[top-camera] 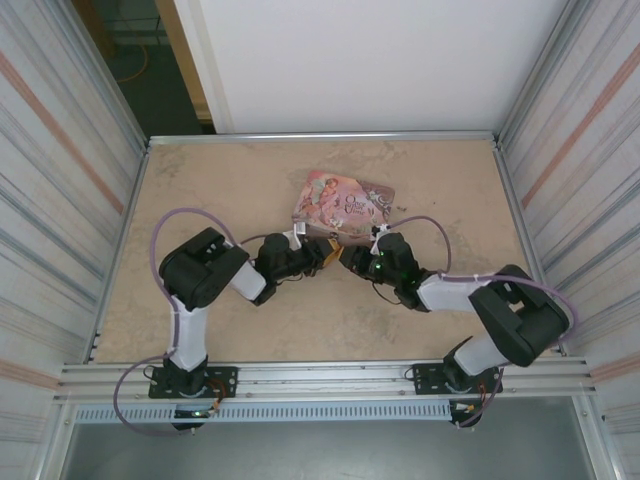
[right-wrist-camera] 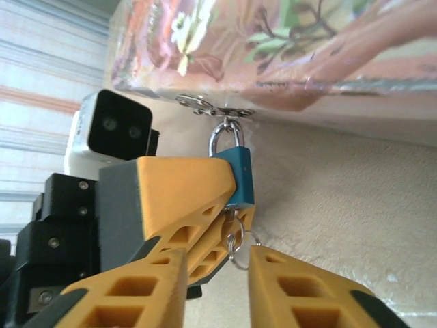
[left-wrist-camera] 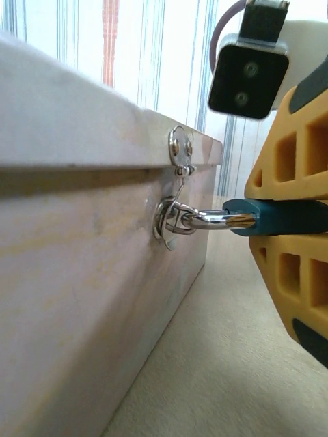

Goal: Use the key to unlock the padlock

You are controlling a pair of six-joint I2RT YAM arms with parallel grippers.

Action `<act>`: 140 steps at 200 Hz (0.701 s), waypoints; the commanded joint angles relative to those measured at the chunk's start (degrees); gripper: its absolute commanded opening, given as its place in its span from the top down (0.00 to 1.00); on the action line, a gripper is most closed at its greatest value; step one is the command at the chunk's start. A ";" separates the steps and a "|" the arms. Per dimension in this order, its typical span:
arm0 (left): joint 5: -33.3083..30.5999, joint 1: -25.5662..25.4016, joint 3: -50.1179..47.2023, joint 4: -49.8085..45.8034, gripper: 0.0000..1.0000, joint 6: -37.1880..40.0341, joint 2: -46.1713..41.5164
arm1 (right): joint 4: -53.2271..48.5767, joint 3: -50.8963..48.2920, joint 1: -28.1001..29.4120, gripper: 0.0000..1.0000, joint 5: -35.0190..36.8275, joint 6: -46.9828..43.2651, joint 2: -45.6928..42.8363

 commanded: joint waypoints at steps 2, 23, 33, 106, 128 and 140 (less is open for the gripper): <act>-0.41 -0.41 -0.02 -3.28 0.94 4.13 -5.83 | -5.99 -1.50 -0.01 0.66 3.05 -4.03 -5.44; -0.13 -1.00 0.32 -7.62 0.97 4.37 -8.57 | -10.64 -2.45 0.11 0.58 5.18 -8.91 -11.61; -0.06 -1.34 0.50 -9.62 0.99 4.11 -9.76 | -13.22 -2.31 0.35 0.54 5.93 -12.65 -14.88; -0.73 -3.39 0.60 -17.04 1.00 1.39 -16.00 | -32.10 3.37 9.04 0.31 17.36 -45.57 -35.59; -2.45 -3.83 0.08 -20.87 1.00 0.58 -18.50 | -33.21 3.66 11.68 0.29 19.15 -54.46 -37.63; -3.23 -4.14 0.07 -23.26 1.00 -0.02 -19.72 | -33.56 3.72 14.03 0.29 21.23 -60.22 -38.09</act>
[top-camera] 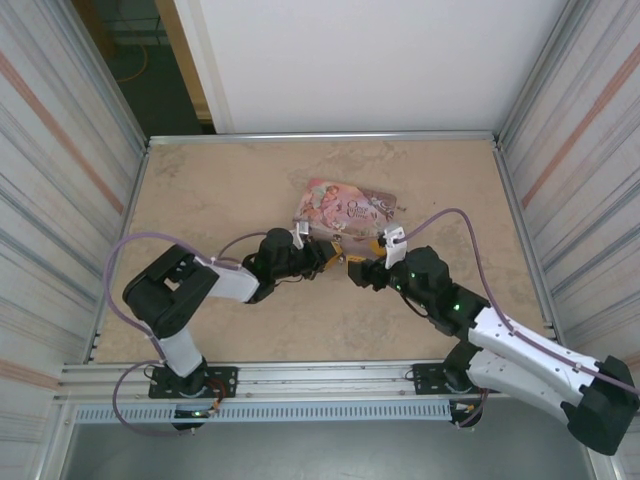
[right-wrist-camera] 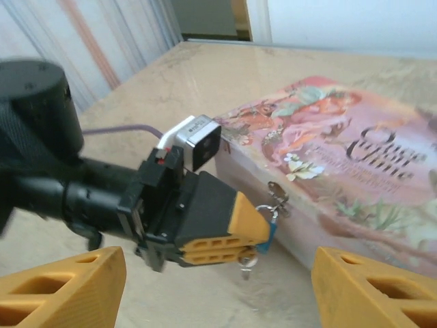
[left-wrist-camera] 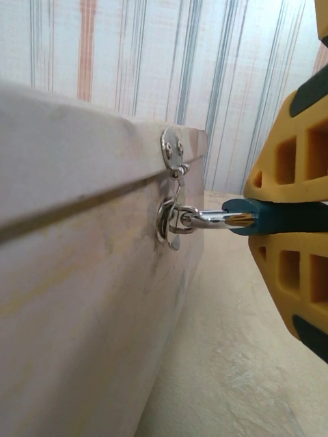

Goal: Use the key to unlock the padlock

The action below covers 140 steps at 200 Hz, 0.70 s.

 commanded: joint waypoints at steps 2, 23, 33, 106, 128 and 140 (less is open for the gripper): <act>-1.83 -0.88 0.16 -2.90 1.00 -1.20 -4.79 | -4.28 1.45 3.62 0.29 5.73 -17.09 -1.17; -2.42 -0.98 0.16 -5.88 1.00 -2.40 -6.46 | -4.64 1.25 8.75 0.29 10.83 -29.08 -0.38; -2.70 -0.98 -0.01 -6.34 1.00 -2.87 -7.12 | -4.81 0.97 10.93 0.29 14.04 -34.86 0.58; -2.21 -1.41 0.50 -8.19 1.00 -4.08 -8.96 | 3.12 -1.30 14.10 0.35 23.42 -54.38 9.90; -1.96 -1.50 0.95 -8.32 1.00 -4.13 -8.79 | 4.77 -0.71 13.52 0.37 20.98 -55.48 13.30; -1.89 -1.50 1.08 -8.32 1.00 -4.13 -8.74 | 5.04 -0.27 13.21 0.39 20.24 -55.90 14.97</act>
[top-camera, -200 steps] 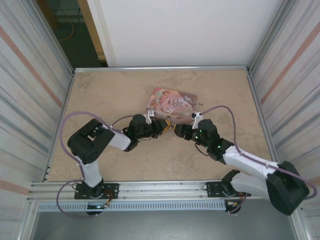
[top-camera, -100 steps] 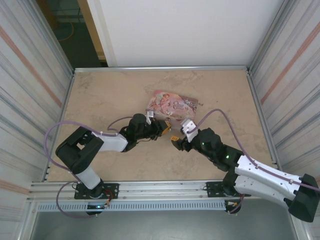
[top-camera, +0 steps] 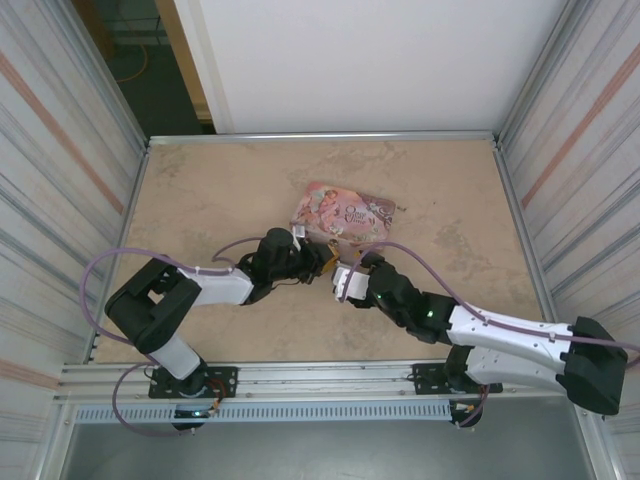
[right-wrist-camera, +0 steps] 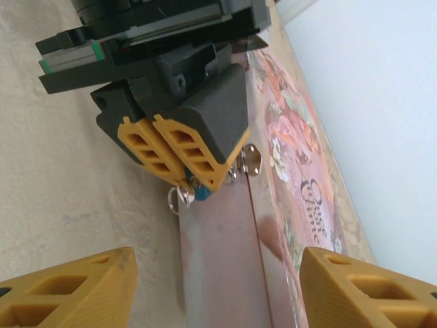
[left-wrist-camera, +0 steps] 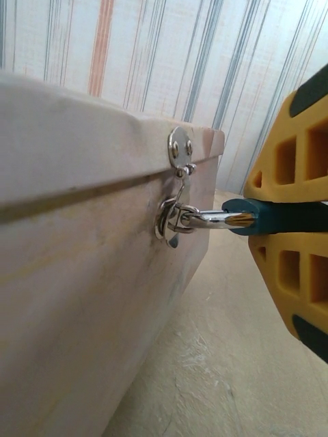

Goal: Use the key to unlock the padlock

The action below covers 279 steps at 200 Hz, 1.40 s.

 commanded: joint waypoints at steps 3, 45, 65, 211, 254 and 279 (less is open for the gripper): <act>0.14 -0.39 1.25 2.28 1.00 -0.26 -2.69 | 3.84 0.20 -0.58 0.40 -0.35 -4.27 3.28; 0.03 -0.39 1.12 2.19 1.00 -0.47 -2.61 | 6.00 0.61 -2.15 0.49 -1.85 -4.96 7.19; 0.22 -0.39 1.28 2.15 1.00 -0.64 -2.51 | 6.67 1.05 -2.85 0.54 -2.85 -4.76 8.72; 1.16 -0.48 2.44 1.58 1.00 -0.22 -1.88 | 13.54 2.79 -4.41 0.71 -4.47 -3.88 16.70; 1.17 -0.48 2.26 1.53 1.00 -0.13 -2.03 | 14.18 3.17 -4.76 0.79 -4.32 -4.00 17.57; 1.46 -0.48 2.35 1.83 1.00 -0.19 -1.89 | 14.81 3.09 -4.88 0.82 -3.81 -3.53 18.02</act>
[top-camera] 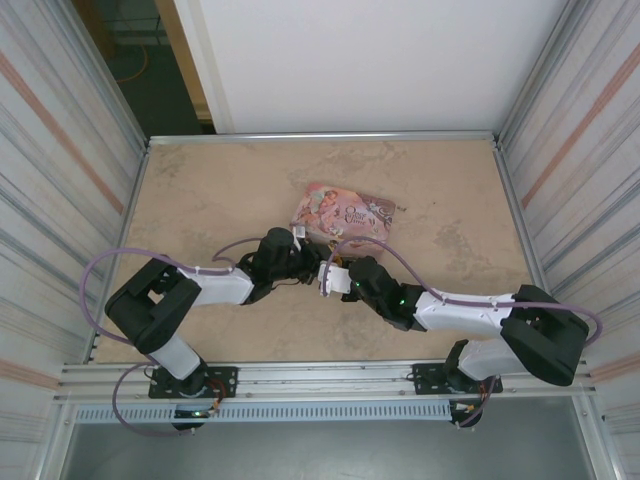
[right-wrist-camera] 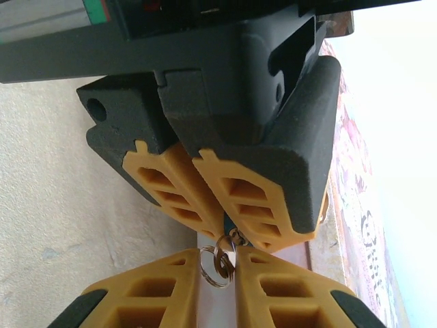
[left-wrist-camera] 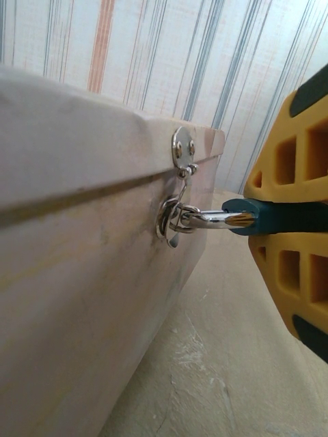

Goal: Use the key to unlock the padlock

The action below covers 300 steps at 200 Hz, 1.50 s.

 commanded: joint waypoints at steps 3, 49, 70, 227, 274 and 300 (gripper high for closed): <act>1.32 -0.48 2.00 2.71 1.00 0.25 -1.92 | 2.40 1.53 -0.61 0.83 0.58 0.42 0.91; 1.39 -0.48 1.96 2.74 1.00 0.31 -1.98 | 5.00 0.67 -1.39 0.88 0.95 2.68 1.39; 1.47 -0.48 1.83 2.79 1.00 0.31 -2.12 | 5.58 0.54 -1.67 0.92 1.39 3.22 1.58; -0.01 -1.44 0.51 3.75 1.00 -0.30 -1.49 | 23.41 -5.46 -2.57 1.00 0.20 36.50 4.59; -0.63 -2.15 0.50 5.54 1.00 -0.53 1.37 | 29.87 -7.06 -0.88 1.00 1.54 38.57 11.52; -0.78 -2.26 0.29 6.79 0.96 -0.69 3.05 | 35.67 -8.45 -0.27 1.00 2.74 39.25 15.98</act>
